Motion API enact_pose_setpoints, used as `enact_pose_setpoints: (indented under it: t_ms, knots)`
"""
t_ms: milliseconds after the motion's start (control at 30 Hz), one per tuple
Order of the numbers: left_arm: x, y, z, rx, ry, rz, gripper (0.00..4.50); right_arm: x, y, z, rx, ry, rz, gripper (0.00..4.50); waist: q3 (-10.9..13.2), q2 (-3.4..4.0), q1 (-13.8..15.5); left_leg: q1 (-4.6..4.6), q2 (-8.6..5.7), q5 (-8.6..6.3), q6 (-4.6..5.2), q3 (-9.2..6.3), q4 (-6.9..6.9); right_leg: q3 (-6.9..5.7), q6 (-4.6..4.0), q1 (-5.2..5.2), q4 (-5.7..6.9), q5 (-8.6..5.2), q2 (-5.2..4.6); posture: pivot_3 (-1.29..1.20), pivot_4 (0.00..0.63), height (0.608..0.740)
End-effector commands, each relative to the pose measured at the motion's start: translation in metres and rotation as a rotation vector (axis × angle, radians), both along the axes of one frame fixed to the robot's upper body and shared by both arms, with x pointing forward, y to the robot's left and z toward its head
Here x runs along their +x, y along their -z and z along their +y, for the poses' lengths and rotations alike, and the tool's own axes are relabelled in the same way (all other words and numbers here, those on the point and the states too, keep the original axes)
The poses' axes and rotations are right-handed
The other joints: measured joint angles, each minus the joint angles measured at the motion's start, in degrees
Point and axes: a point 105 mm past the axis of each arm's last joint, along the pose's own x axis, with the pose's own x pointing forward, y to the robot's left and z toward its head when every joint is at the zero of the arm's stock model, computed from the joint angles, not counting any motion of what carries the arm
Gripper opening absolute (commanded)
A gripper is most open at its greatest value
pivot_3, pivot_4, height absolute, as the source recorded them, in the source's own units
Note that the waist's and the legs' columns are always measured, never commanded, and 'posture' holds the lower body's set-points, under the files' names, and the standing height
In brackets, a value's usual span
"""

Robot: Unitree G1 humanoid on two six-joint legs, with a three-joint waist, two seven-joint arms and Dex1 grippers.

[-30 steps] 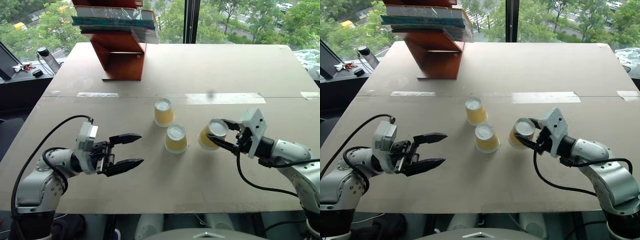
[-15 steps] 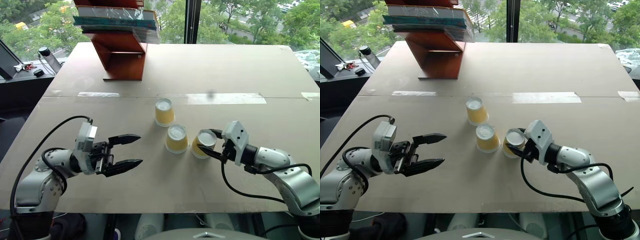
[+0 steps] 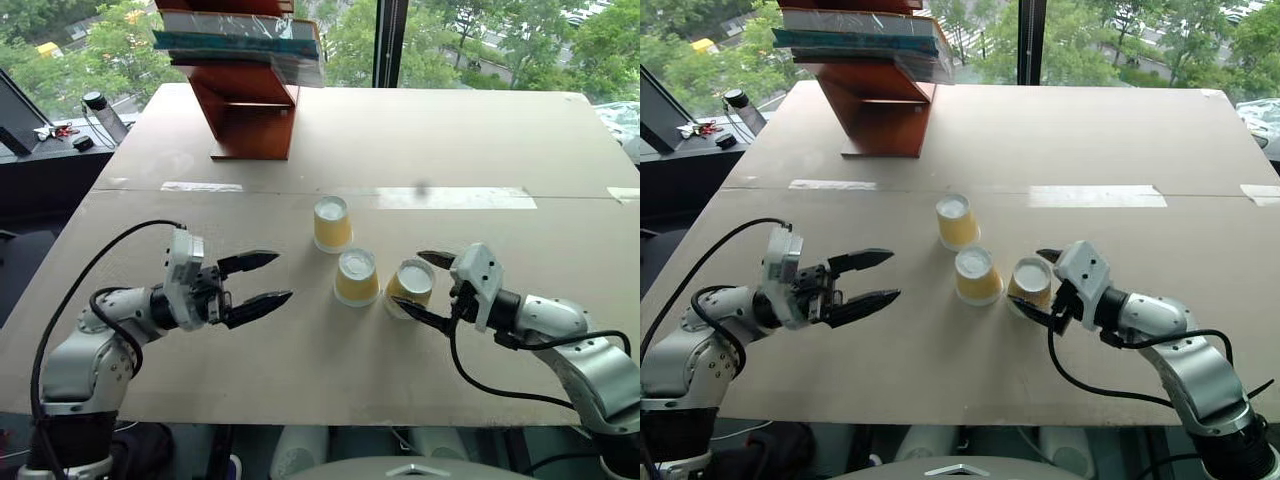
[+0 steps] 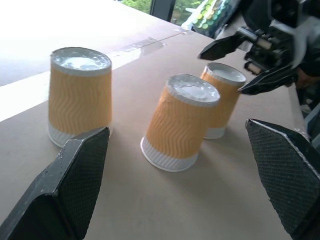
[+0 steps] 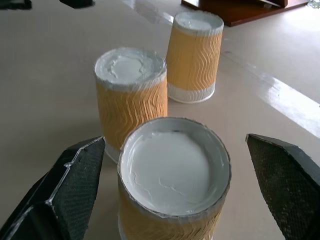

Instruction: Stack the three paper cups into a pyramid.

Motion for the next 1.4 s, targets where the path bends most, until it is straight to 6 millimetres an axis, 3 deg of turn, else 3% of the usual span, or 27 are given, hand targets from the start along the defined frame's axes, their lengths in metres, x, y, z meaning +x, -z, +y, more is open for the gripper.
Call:
enact_pose_setpoints:
  t_ms: [33, 167, 367, 633, 667, 700, 833, 900, 1033, 1200, 1400]
  knots:
    - [0.018, 0.0, -0.009, 0.061, -0.016, 0.011, 4.5, -0.017, -0.03, -0.003, 0.018, -0.046, -0.114, 4.44, 0.0, -0.01, -0.1, 0.01, -0.02, 0.0, 0.0, 0.0, 0.01, 0.0, 0.0, 0.02, 0.0, 0.0, 0.0, 0.0, 0.15, 0.74]
    - [0.045, 0.002, -0.022, 0.148, -0.039, -0.001, 4.5, -0.032, -0.045, -0.005, 0.026, -0.07, -0.163, 4.44, 0.0, -0.02, -0.4, 0.0, -0.13, 0.0, 0.0, 0.01, 0.0, 0.0, 0.0, 0.01, 0.01, 0.0, 0.02, 0.0, 0.15, 0.74]
    - [0.082, -0.001, -0.039, 0.177, -0.046, -0.044, 4.5, -0.056, -0.052, -0.012, 0.031, -0.061, -0.161, 4.44, 0.0, -0.07, -0.4, -0.02, -0.17, 0.0, 0.0, 0.0, 0.03, -0.01, 0.01, 0.02, 0.01, 0.0, 0.03, 0.0, 0.15, 0.74]
    - [0.104, 0.008, -0.055, 0.193, -0.005, -0.066, 4.5, -0.072, -0.049, -0.032, 0.0, 0.039, -0.132, 4.44, 0.0, -0.1, -0.8, -0.02, -0.18, 0.0, 0.0, 0.03, 0.07, 0.03, 0.02, 0.04, 0.02, 0.0, 0.04, 0.0, 0.15, 0.74]
    - [0.106, 0.009, -0.056, 0.192, -0.003, -0.065, 3.98, -0.072, -0.048, -0.034, -0.002, 0.053, -0.13, 4.5, 0.0, -0.1, -0.6, -0.01, -0.18, 0.0, 0.0, 0.05, 0.07, 0.05, 0.02, 0.03, 0.04, 0.0, 0.04, 0.0, 0.15, 0.74]
    - [0.107, 0.01, -0.057, 0.191, 0.001, -0.066, 3.86, -0.072, -0.048, -0.036, -0.005, 0.067, -0.13, 4.5, 0.0, -0.13, -0.6, -0.01, -0.18, 0.0, 0.01, 0.03, 0.08, 0.02, 0.02, 0.03, 0.05, 0.0, 0.04, 0.0, 0.15, 0.74]
    - [0.11, 0.011, -0.058, 0.19, 0.006, -0.077, 2.31, -0.072, -0.046, -0.038, -0.003, 0.095, -0.125, 4.5, 0.0, -0.13, -0.6, -0.01, -0.18, 0.0, 0.0, 0.04, 0.1, 0.03, 0.03, 0.05, 0.05, 0.0, 0.04, 0.0, 0.15, 0.74]
    - [0.111, 0.004, -0.055, 0.167, 0.005, -0.097, 2.26, -0.071, -0.042, -0.039, -0.008, 0.107, -0.114, 4.5, 0.0, -0.13, -0.6, -0.01, -0.18, 0.0, 0.0, 0.04, 0.1, 0.03, 0.02, 0.05, 0.05, 0.0, 0.04, 0.0, 0.15, 0.74]
    - [0.103, -0.033, -0.056, 0.044, 0.074, -0.122, 2.26, -0.07, -0.039, -0.042, -0.009, 0.12, -0.101, 4.5, 0.0, -0.16, -0.6, -0.03, -0.18, 0.0, 0.0, 0.01, 0.11, 0.01, 0.03, 0.04, 0.05, 0.0, 0.04, 0.0, 0.15, 0.74]
    - [0.062, -0.086, -0.08, -0.039, 0.355, -0.052, 2.26, -0.069, -0.037, -0.051, -0.018, 0.146, -0.097, 4.5, 0.1, -0.33, -0.5, -0.1, -0.15, 0.01, 0.0, -0.07, 0.14, -0.07, 0.03, 0.05, 0.05, 0.0, 0.04, 0.0, 0.15, 0.74]
    - [0.034, -0.101, -0.106, -0.001, 0.503, -0.08, 2.26, -0.072, -0.035, -0.053, -0.021, 0.159, -0.093, 4.5, 0.1, -0.31, -0.6, 0.0, -0.15, 0.01, 0.0, -0.04, 0.14, -0.02, 0.04, 0.1, 0.07, -0.01, 0.05, 0.0, 0.15, 0.74]
